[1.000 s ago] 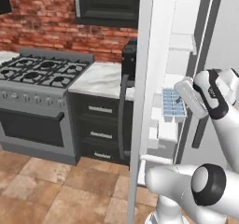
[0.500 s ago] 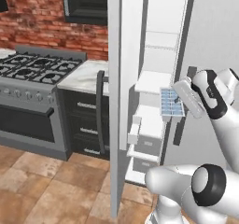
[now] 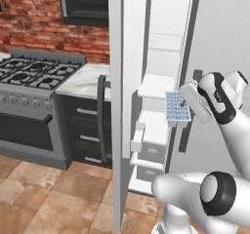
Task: The ice cube tray has been filled with water. Take the tray and place it in the freezer to make ice. Close the freezer door after placing the tray.
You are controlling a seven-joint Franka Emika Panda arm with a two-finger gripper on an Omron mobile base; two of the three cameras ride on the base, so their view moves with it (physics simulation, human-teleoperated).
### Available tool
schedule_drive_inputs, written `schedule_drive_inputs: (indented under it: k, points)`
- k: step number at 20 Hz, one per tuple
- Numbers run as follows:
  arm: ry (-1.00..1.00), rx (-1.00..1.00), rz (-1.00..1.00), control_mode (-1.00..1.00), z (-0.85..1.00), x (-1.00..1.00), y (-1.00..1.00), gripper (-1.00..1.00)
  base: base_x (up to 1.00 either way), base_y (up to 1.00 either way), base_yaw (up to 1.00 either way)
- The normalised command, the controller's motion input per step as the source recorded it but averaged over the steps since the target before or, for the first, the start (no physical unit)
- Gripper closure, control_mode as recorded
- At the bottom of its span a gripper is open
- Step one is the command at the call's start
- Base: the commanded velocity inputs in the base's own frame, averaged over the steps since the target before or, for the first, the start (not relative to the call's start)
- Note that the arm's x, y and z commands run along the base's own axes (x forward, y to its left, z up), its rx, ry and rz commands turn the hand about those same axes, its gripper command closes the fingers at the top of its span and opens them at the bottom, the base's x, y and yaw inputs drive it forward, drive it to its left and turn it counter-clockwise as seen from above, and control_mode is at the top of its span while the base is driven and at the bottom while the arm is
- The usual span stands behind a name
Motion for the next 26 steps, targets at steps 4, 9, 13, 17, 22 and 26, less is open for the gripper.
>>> schedule_drive_inputs:
  k: [4, 9, 13, 17, 22, 26]
  points:
    - [0.00, 0.00, 0.00, 1.00, 0.00, 0.00, 0.00, 1.00, 0.20, 0.04, -0.34]
    - [0.00, 0.00, 0.00, 1.00, 0.00, 0.00, 0.00, 1.00, 0.17, 0.30, -0.38]
    - [0.00, 0.00, 0.00, 1.00, 0.00, 0.00, 0.00, 1.00, 0.29, 0.50, -0.30]
    - [0.00, 0.00, 0.00, 1.00, 0.00, 0.00, 0.00, 1.00, 0.37, 0.52, -0.11]
    - [0.00, 0.00, 0.00, 1.00, 0.00, 0.00, 0.00, 1.00, 0.08, 0.07, 0.00]
    - [0.00, 0.00, 0.00, 1.00, 0.00, 0.00, 0.00, 1.00, 0.01, -0.13, 0.00]
